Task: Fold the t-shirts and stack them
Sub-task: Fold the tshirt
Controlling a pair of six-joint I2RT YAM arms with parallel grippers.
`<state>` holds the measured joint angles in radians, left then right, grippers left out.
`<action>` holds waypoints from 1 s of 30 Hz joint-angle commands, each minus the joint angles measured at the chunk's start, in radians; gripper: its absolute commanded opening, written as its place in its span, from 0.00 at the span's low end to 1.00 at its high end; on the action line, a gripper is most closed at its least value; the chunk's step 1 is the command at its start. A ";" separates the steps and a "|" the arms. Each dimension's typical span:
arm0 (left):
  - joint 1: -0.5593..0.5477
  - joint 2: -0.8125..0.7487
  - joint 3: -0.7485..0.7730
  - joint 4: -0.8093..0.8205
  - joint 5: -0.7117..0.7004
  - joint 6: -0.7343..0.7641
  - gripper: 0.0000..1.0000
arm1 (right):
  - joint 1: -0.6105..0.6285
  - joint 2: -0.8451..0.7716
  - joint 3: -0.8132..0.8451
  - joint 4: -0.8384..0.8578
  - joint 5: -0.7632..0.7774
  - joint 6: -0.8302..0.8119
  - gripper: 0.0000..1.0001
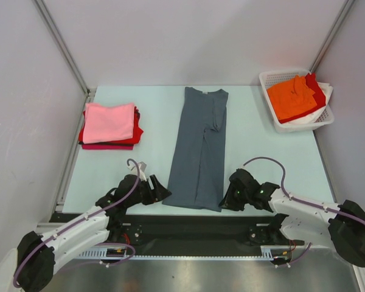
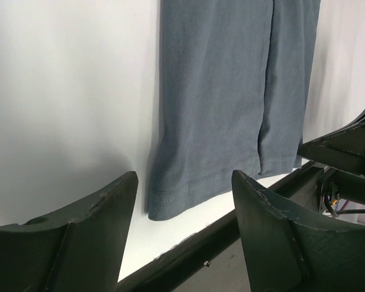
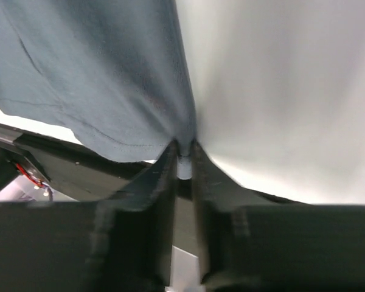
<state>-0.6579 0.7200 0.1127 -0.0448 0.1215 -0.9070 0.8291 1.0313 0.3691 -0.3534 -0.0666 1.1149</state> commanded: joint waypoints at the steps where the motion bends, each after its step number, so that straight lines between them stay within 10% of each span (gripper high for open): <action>1: 0.004 0.030 -0.030 -0.142 0.026 0.020 0.70 | 0.007 0.023 0.013 -0.043 0.020 -0.003 0.14; 4: 0.000 0.026 -0.030 -0.148 0.041 0.022 0.67 | 0.007 -0.003 0.047 -0.166 0.066 -0.029 0.00; 22: -0.100 0.104 -0.047 -0.089 0.038 -0.036 0.48 | 0.007 -0.102 -0.009 -0.160 0.027 -0.030 0.00; 30: -0.126 0.170 -0.067 -0.001 0.010 -0.058 0.13 | 0.007 -0.108 0.008 -0.154 0.014 -0.040 0.00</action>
<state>-0.7677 0.8501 0.0948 0.0292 0.1654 -0.9756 0.8303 0.9340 0.3695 -0.5045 -0.0307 1.0863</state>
